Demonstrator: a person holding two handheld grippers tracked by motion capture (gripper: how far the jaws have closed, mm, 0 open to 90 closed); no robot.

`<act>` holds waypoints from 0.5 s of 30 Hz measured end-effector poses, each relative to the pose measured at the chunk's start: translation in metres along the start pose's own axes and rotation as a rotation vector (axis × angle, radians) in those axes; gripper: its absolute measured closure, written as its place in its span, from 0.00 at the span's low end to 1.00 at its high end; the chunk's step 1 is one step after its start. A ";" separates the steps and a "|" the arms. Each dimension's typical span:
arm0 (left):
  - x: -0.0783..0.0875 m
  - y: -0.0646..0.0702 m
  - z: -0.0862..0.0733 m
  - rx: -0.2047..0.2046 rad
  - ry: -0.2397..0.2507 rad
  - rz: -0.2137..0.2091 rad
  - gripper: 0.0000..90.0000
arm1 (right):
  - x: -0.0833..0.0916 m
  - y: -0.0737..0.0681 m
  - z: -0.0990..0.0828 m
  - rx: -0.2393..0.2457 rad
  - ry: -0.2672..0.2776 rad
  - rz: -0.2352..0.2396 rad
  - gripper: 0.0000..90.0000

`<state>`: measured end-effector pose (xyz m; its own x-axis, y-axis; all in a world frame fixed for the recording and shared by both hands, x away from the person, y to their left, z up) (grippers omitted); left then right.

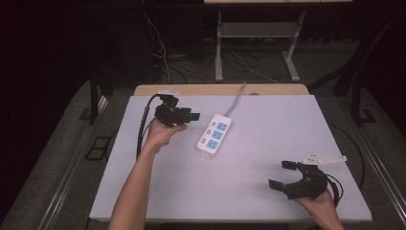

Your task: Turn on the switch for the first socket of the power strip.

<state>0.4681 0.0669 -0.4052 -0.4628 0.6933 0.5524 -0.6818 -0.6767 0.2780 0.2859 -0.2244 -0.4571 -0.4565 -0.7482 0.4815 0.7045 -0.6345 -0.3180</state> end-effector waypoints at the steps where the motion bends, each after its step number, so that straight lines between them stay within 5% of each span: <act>1: 0.003 0.000 -0.001 0.004 0.003 -0.008 0.35 | 0.000 0.000 0.000 0.000 0.001 0.000 0.00; 7: 0.017 0.005 -0.014 0.007 -0.010 -0.016 0.00 | 0.000 0.000 0.001 0.000 0.002 0.002 0.00; 15: 0.035 0.014 -0.028 -0.009 0.015 -0.014 0.00 | -0.002 -0.001 0.000 0.006 -0.009 0.005 0.00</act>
<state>0.4264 0.0889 -0.4038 -0.4616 0.7064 0.5366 -0.6932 -0.6647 0.2787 0.2864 -0.2221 -0.4580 -0.4481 -0.7493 0.4876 0.7098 -0.6298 -0.3155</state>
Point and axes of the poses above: each handheld gripper's, and its own axes: x roughly backward along the jaws, z roughly out of its top, y roughly to its right, the point moved 9 cm from there along -x, roughly forward along the jaws
